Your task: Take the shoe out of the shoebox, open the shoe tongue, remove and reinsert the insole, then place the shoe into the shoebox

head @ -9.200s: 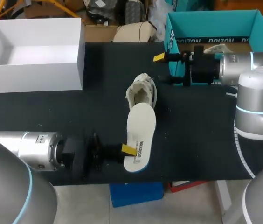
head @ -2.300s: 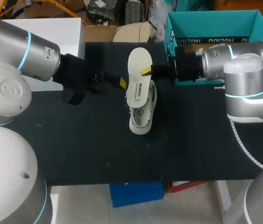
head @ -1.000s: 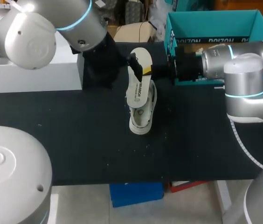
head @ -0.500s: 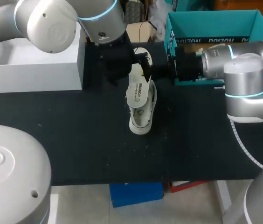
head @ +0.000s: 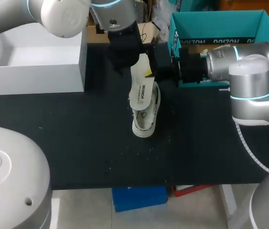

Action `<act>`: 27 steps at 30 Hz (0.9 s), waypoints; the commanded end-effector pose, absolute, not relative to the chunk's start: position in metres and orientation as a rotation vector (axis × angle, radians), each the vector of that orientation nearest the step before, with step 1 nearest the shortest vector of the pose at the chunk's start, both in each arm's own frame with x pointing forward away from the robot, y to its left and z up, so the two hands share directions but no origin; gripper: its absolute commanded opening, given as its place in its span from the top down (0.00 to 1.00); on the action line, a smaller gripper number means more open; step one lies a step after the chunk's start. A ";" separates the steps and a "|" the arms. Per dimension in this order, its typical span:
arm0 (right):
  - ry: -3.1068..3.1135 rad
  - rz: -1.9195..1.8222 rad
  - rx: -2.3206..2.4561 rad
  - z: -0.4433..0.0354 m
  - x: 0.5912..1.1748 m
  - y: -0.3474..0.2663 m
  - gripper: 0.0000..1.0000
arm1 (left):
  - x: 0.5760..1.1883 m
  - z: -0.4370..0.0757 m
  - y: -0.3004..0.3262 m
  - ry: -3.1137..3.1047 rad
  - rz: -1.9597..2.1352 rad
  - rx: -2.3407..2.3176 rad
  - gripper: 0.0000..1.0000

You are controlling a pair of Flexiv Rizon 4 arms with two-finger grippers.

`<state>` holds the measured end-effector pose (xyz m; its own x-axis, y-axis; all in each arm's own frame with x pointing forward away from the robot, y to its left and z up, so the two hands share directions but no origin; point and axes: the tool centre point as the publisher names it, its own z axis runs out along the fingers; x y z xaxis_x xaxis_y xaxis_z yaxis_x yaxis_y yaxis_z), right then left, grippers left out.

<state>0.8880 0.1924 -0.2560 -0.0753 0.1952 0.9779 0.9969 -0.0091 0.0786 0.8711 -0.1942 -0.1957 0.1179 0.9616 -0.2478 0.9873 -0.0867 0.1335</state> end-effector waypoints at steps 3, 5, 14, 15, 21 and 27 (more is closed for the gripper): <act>-1.405 -1.179 -1.332 -0.256 0.888 0.193 1.00 | 0.906 -0.192 -0.196 1.920 -0.138 2.154 0.00; -1.405 -1.179 -1.332 -0.256 0.888 0.193 1.00 | 0.916 -0.191 -0.196 1.915 -0.136 2.155 0.00; -1.405 -1.179 -1.332 -0.256 0.888 0.193 1.00 | 0.960 -0.192 -0.203 1.878 -0.134 2.190 0.00; -1.405 -1.179 -1.332 -0.256 0.888 0.193 1.00 | 0.964 -0.192 -0.204 1.875 -0.131 2.193 0.00; -1.405 -1.179 -1.332 -0.256 0.888 0.193 1.00 | 0.991 -0.192 -0.212 1.865 -0.125 2.204 0.00; -1.405 -1.179 -1.332 -0.256 0.888 0.193 1.00 | 1.017 -0.192 -0.218 1.863 -0.114 2.202 0.00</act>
